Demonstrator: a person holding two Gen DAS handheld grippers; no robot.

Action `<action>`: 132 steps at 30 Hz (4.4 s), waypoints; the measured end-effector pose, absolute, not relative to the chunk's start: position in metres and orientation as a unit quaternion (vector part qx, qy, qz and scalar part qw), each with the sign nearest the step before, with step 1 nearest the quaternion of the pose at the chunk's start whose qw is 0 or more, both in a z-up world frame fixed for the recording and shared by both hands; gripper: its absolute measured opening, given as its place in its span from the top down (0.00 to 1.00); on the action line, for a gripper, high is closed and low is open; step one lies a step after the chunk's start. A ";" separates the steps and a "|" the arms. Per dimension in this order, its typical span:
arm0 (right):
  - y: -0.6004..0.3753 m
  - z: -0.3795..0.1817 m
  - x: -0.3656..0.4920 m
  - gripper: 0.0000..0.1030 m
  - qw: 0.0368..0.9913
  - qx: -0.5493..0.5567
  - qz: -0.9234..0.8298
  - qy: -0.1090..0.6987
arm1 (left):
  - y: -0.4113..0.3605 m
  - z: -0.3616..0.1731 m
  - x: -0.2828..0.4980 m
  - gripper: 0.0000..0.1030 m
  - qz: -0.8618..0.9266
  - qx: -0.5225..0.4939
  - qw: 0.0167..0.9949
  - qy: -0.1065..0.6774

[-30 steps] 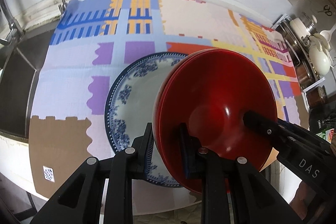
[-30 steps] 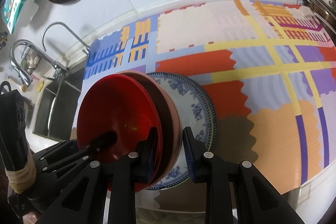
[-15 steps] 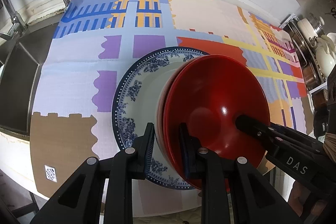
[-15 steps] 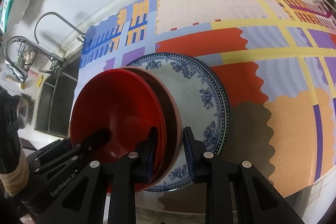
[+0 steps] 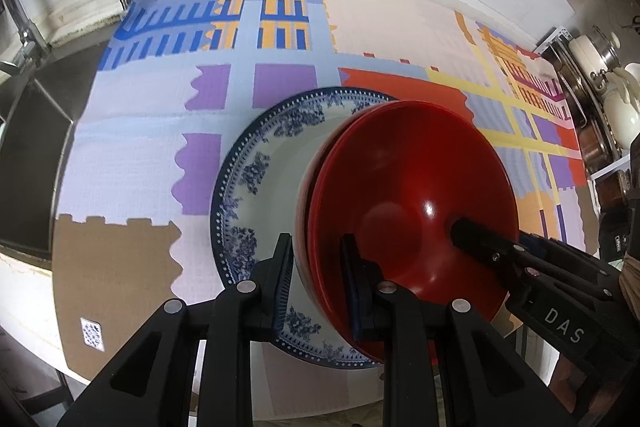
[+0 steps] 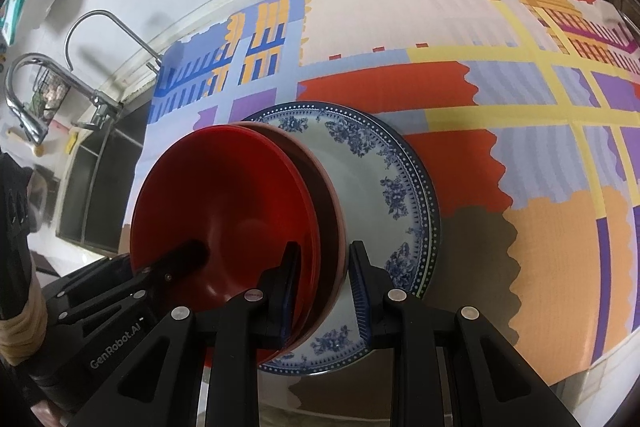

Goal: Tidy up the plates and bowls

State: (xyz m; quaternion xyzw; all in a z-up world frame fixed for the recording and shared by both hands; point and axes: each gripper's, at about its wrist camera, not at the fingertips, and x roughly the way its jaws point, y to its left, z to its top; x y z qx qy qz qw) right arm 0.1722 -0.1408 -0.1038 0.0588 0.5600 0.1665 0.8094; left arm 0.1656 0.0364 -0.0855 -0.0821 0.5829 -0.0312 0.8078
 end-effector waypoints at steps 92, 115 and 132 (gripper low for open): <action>-0.244 -0.008 -0.162 0.12 0.963 -0.020 0.113 0.242 | -0.017 0.033 -0.163 0.00 0.030 0.016 0.968 0.247; -0.246 -0.007 -0.164 0.12 0.964 -0.021 0.112 0.240 | -0.017 0.032 -0.163 0.00 0.030 0.016 0.968 0.249; -0.245 -0.007 -0.163 0.12 0.964 -0.023 0.114 0.240 | -0.015 0.032 -0.162 0.00 0.033 0.014 0.967 0.251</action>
